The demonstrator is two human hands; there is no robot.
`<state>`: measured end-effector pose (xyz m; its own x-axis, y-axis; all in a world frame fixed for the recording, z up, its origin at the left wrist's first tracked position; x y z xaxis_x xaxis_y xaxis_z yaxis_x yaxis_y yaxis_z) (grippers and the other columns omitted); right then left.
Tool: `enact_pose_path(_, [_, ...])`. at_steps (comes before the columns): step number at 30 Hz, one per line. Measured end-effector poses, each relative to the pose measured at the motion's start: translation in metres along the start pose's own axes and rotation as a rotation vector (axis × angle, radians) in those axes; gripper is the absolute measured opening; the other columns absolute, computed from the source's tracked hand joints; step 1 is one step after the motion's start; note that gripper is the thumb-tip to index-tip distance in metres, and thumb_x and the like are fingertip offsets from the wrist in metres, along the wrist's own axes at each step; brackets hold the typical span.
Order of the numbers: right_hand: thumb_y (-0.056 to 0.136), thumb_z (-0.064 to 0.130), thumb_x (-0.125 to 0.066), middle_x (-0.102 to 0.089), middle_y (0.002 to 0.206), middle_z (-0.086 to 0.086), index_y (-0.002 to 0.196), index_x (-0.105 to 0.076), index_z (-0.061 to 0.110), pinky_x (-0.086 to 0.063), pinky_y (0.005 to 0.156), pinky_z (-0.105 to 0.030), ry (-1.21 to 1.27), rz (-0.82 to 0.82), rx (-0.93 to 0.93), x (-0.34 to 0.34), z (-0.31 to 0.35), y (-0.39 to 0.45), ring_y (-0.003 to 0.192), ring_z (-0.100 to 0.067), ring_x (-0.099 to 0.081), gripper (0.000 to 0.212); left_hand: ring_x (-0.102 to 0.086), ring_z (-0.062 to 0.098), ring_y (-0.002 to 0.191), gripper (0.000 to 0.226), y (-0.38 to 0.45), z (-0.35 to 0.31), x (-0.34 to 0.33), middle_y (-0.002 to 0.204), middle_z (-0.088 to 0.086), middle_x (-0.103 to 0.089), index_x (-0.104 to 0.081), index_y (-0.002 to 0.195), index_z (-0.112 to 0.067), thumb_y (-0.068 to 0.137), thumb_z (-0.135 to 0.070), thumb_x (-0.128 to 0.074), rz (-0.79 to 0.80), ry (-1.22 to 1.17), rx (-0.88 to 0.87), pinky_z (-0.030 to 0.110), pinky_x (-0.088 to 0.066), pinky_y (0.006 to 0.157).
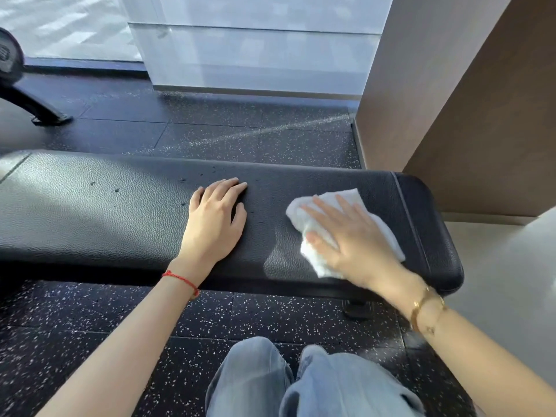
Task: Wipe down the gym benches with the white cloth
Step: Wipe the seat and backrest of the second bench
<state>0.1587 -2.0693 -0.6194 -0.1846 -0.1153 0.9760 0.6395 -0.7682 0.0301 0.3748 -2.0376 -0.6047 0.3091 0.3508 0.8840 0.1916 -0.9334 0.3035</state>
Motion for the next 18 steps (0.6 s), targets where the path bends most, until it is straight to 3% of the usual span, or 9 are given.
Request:
enact_pose_path(3, [0.101,0.057,-0.019,-0.015,0.164,0.015,0.154,-0.019,0.041,-0.002,0.122,-0.046,-0.022,-0.046,-0.200,0.009,-0.024,0.058,0.152,-0.024,-0.006,0.056,-0.040,0.018,0.139,0.041,0.000,-0.001,0.000,0.146,-0.002,-0.050,-0.054,0.138,-0.020,0.098,-0.024,-0.047,-0.003,0.004,-0.001,0.047,-0.021,0.121])
enact_pose_path(5, [0.102,0.055,-0.019,-0.012,0.166,0.011,0.156,-0.016,0.038,0.001,0.120,-0.049,0.013,-0.023,-0.231,0.004,-0.009,0.089,0.152,-0.028,-0.004,0.057,-0.041,0.018,0.139,0.040,0.000,-0.001,0.000,0.146,-0.002,-0.051,-0.055,0.137,-0.020,0.098,-0.024,-0.048,-0.004,0.002,0.001,0.047,-0.022,0.121])
enact_pose_path(9, [0.097,0.062,-0.018,-0.020,0.164,0.010,0.153,-0.020,0.041,-0.004,0.122,-0.051,-0.039,-0.024,0.008,-0.012,0.058,0.064,0.151,-0.033,-0.010,0.060,-0.042,0.018,0.138,0.040,0.001,0.001,0.000,0.145,-0.003,-0.052,-0.056,0.136,-0.020,0.097,-0.022,-0.050,-0.006,-0.005,-0.006,0.045,-0.022,0.120])
enact_pose_path(12, [0.096,0.065,-0.019,-0.027,0.162,0.014,0.152,-0.028,0.044,-0.003,0.122,-0.043,0.042,-0.018,0.084,-0.011,0.055,0.011,0.152,-0.026,-0.012,0.060,-0.043,0.018,0.138,0.040,0.001,0.002,0.000,0.145,-0.003,-0.052,-0.056,0.136,-0.021,0.097,-0.022,-0.049,-0.012,0.000,-0.013,0.046,-0.024,0.120])
enact_pose_path(15, [0.094,0.067,-0.013,-0.021,0.163,0.018,0.152,-0.024,0.045,-0.005,0.123,-0.041,-0.003,-0.005,-0.012,-0.004,0.014,0.010,0.152,-0.019,-0.007,0.063,-0.042,0.017,0.138,0.040,0.000,0.002,-0.001,0.145,-0.004,-0.052,-0.055,0.137,-0.022,0.098,-0.024,-0.048,-0.011,-0.004,-0.011,0.047,-0.023,0.120])
enact_pose_path(18, [0.100,0.060,-0.019,-0.012,0.166,0.014,0.156,-0.019,0.040,0.001,0.124,-0.045,-0.034,-0.029,-0.201,0.003,-0.007,0.051,0.154,-0.022,-0.001,0.059,-0.041,0.017,0.139,0.040,0.001,0.002,0.000,0.146,-0.004,-0.051,-0.055,0.137,-0.022,0.098,-0.025,-0.047,-0.005,0.000,-0.006,0.046,-0.022,0.120])
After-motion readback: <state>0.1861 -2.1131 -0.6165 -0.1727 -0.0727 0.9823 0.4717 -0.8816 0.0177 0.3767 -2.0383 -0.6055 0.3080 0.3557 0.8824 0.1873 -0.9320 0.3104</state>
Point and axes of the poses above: each hand's wrist, its own y-axis towards the middle knuckle, its own x-axis out of the back of the hand, z = x × y, the point moved 10 cm from there along y, towards the middle knuckle
